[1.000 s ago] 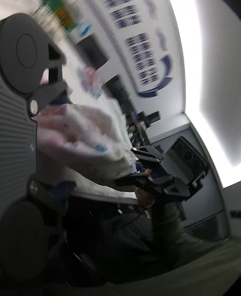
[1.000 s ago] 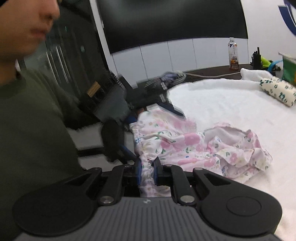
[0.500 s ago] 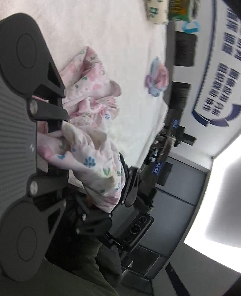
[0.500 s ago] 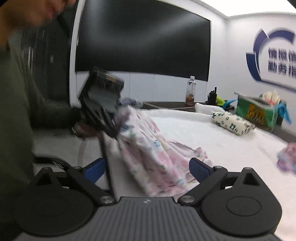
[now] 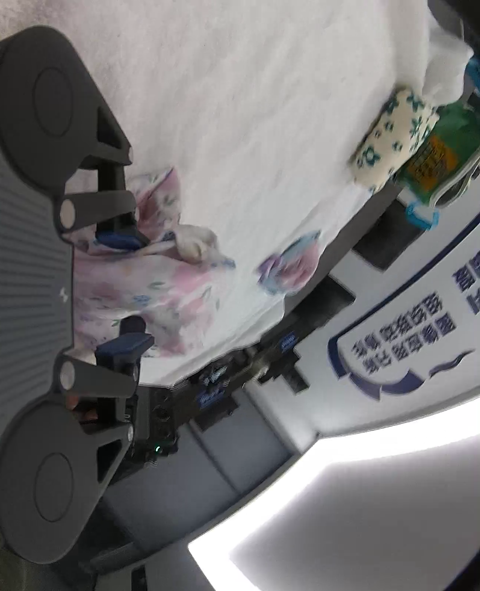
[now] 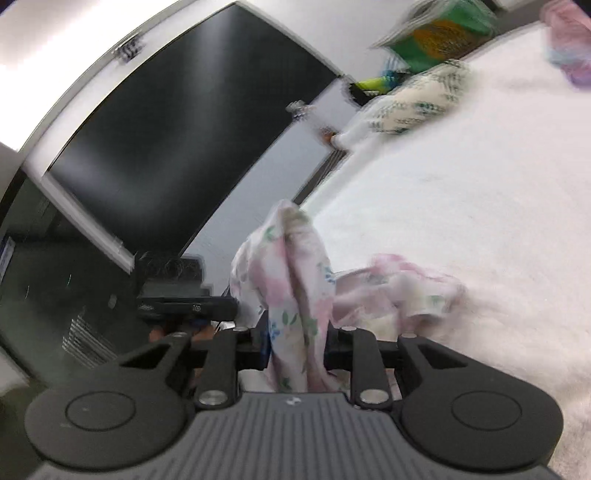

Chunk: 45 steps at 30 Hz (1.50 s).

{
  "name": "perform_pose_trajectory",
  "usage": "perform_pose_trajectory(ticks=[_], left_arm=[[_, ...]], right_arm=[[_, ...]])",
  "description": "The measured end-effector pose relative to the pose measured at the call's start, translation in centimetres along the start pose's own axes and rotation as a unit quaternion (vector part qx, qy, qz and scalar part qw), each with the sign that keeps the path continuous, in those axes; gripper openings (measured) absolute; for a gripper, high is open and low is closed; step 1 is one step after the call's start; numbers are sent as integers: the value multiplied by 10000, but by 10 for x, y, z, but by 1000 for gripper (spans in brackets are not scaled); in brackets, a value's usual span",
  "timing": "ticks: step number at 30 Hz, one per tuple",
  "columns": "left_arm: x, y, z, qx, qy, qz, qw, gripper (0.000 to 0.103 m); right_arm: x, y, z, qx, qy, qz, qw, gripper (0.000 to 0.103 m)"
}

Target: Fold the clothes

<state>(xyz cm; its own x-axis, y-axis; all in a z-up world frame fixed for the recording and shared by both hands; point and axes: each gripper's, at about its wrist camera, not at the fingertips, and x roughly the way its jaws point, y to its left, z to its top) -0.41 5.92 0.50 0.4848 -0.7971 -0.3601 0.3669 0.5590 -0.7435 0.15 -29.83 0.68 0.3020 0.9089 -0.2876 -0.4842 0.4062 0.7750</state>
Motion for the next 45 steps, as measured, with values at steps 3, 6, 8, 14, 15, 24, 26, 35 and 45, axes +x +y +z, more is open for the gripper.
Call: perform_pose_trajectory(ticks=[3,6,8,14,15,24,26,35,45], left_arm=[[15,-2,-3,76,-58,684,9976,43],[17,2,-3,86,-36,687,9976,43],[3,-3,-6,205,-91,738,9970,46],[-20,-30,2,610,-856,1297,9860,59],[-17,-39,3,724,-994,1450,9818,59],[39,-46,-12,1118,-446,2609,9578,32],[38,-39,-16,1073,-434,2511,9610,35],[4,-73,-11,1447,-1529,2233,9518,40],[44,-49,-26,1386,-888,2596,9516,37]], right_arm=[[-3,-10,-7,473,-223,-443,9976,24],[-9,-8,-13,665,-366,-748,9943,34],[-19,6,-17,368,-410,-1014,9933,46],[-51,45,-15,-430,-1222,-2053,9701,72],[-52,49,-13,-545,-1415,-2127,9653,71],[40,78,-9,-2249,-963,-3478,9051,13],[53,65,-12,-2110,-571,-3610,9066,12],[34,97,-18,-2543,-1150,-3523,8933,15],[27,60,-17,-1764,-1145,-4004,8919,18]])
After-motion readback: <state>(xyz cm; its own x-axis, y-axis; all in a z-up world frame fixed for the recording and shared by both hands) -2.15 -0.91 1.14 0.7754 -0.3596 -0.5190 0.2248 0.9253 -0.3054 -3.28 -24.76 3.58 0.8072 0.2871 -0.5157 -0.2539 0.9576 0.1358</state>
